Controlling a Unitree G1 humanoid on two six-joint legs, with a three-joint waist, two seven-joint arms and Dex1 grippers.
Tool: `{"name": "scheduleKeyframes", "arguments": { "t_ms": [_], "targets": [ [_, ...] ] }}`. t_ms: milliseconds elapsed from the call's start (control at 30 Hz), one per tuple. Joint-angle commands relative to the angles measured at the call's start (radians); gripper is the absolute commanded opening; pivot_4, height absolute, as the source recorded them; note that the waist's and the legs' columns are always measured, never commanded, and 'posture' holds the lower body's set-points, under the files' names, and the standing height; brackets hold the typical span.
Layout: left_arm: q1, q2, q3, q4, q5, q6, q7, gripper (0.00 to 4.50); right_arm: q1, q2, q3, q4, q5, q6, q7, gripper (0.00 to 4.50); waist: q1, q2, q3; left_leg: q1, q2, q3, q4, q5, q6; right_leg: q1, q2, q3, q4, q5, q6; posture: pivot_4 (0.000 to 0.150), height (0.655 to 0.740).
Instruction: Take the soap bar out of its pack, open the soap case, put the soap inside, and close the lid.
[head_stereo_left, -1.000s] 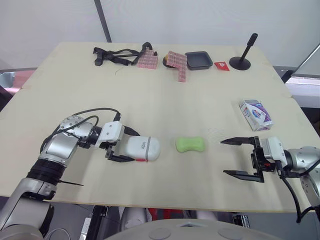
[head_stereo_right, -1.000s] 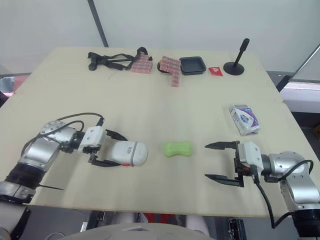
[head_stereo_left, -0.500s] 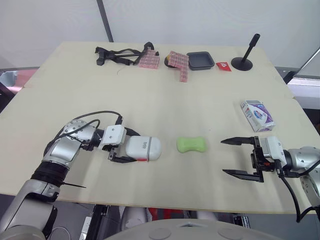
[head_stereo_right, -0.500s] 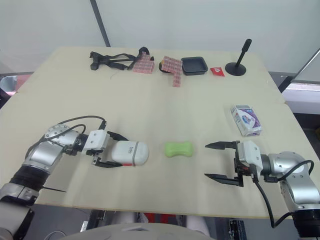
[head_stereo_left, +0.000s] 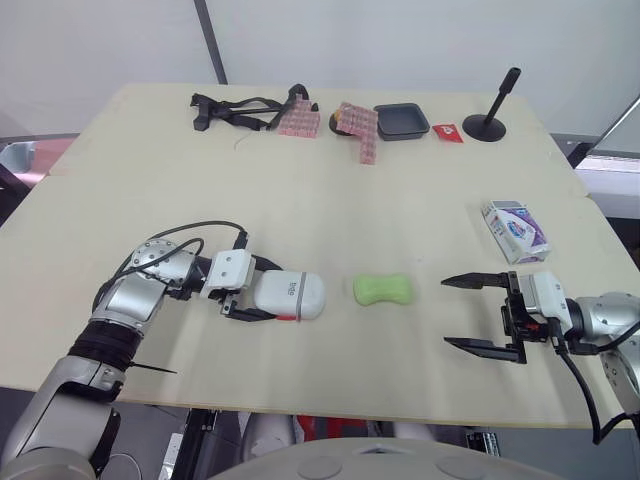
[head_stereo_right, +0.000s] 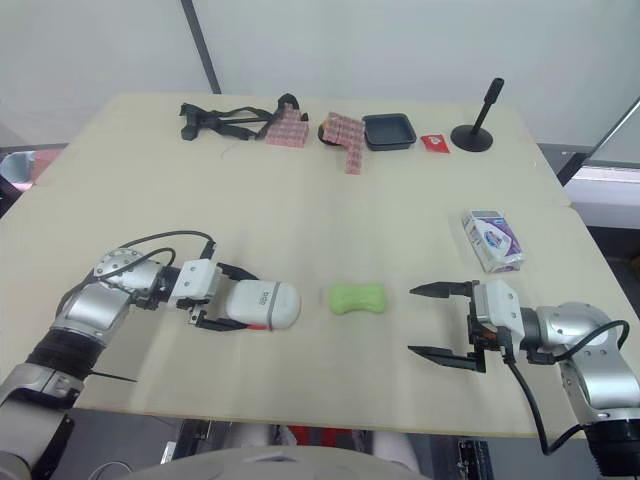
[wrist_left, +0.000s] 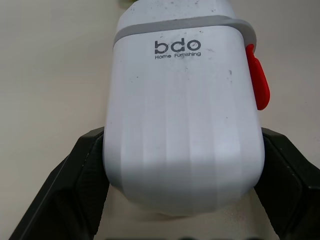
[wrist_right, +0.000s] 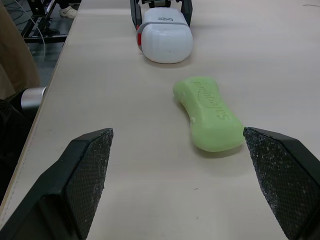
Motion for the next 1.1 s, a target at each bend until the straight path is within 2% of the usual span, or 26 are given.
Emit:
{"name": "scheduleKeyframes", "arguments": {
  "t_ms": [33, 233, 267, 400, 467, 600, 733, 900, 1100],
  "targets": [
    [-0.013, 0.002, 0.013, -0.006, -0.007, -0.027, 0.005, 3.46, -0.006, -0.018, -0.013, -0.03, 0.012, 0.006, -0.005, 4.5, 0.0, 0.0, 0.0, 0.0, 0.0, 0.0, 0.0, 0.0, 0.0, 0.0, 0.0, 0.0, 0.0, 0.0, 0.0, 0.15, 0.74],
    [-0.012, -0.005, 0.039, -0.036, -0.044, -0.031, 0.02, 3.46, -0.037, -0.041, -0.01, -0.061, 0.036, 0.076, -0.015, 4.5, 0.0, 0.0, 0.0, 0.0, 0.0, 0.0, 0.0, 0.0, 0.0, 0.0, 0.0, 0.0, 0.0, 0.0, 0.0, 0.15, 0.74],
    [-0.011, -0.009, 0.047, -0.052, -0.052, -0.04, 0.03, 3.46, -0.057, -0.051, -0.013, -0.094, 0.078, 0.169, -0.052, 4.5, 0.0, 0.0, 0.0, 0.0, 0.0, 0.0, 0.0, 0.0, 0.0, 0.0, 0.0, 0.0, 0.0, 0.0, 0.0, 0.15, 0.74],
    [0.0, -0.053, 0.085, -0.174, -0.093, -0.061, 0.108, 3.46, -0.24, -0.151, 0.019, -0.257, 0.425, 0.81, -0.307, 4.5, 0.002, 0.001, 0.0, 0.001, 0.0, 0.0, 0.001, 0.0, 0.0, 0.0, 0.001, 0.002, 0.0, 0.0, 0.0, 0.15, 0.74],
    [0.008, -0.079, 0.091, -0.228, -0.088, -0.074, 0.153, 3.46, -0.33, -0.176, 0.043, -0.297, 0.558, 1.024, -0.414, 4.5, 0.01, 0.001, 0.0, 0.002, 0.0, 0.0, 0.001, 0.0, -0.001, 0.001, 0.002, 0.002, 0.001, 0.0, 0.0, 0.15, 0.74],
    [0.012, -0.118, 0.096, -0.275, -0.054, -0.089, 0.247, 3.46, -0.452, -0.133, 0.053, -0.281, 0.737, 1.271, -0.643, 4.5, 0.039, 0.001, -0.001, 0.001, 0.003, 0.0, 0.0, 0.001, -0.002, 0.001, 0.006, 0.001, -0.001, 0.0, 0.0, 0.15, 0.74],
    [0.013, -0.141, 0.092, -0.29, -0.025, -0.098, 0.324, 3.46, -0.533, -0.047, 0.044, -0.233, 0.907, 1.387, -0.855, 4.5, 0.043, 0.001, -0.001, 0.0, 0.002, 0.0, 0.001, 0.001, -0.002, 0.0, 0.005, 0.002, 0.0, 0.0, 0.0, 0.15, 0.74],
    [0.022, -0.151, 0.062, -0.314, -0.001, -0.107, 0.356, 3.46, -0.571, 0.009, 0.067, -0.21, 1.075, 1.409, -1.047, 4.5, 0.043, 0.001, -0.001, 0.0, 0.002, 0.0, 0.001, 0.001, -0.002, 0.0, 0.005, 0.002, 0.0, 0.0, 0.0, 0.15, 0.74],
    [0.035, -0.147, 0.037, -0.341, -0.017, -0.096, 0.347, 3.46, -0.601, 0.05, 0.084, -0.173, 1.103, 1.397, -1.155, 4.5, 0.037, 0.001, -0.001, 0.001, 0.002, 0.0, 0.001, 0.001, -0.002, -0.001, 0.005, 0.002, 0.0, 0.0, 0.0, 0.15, 0.74]
  ]
}}
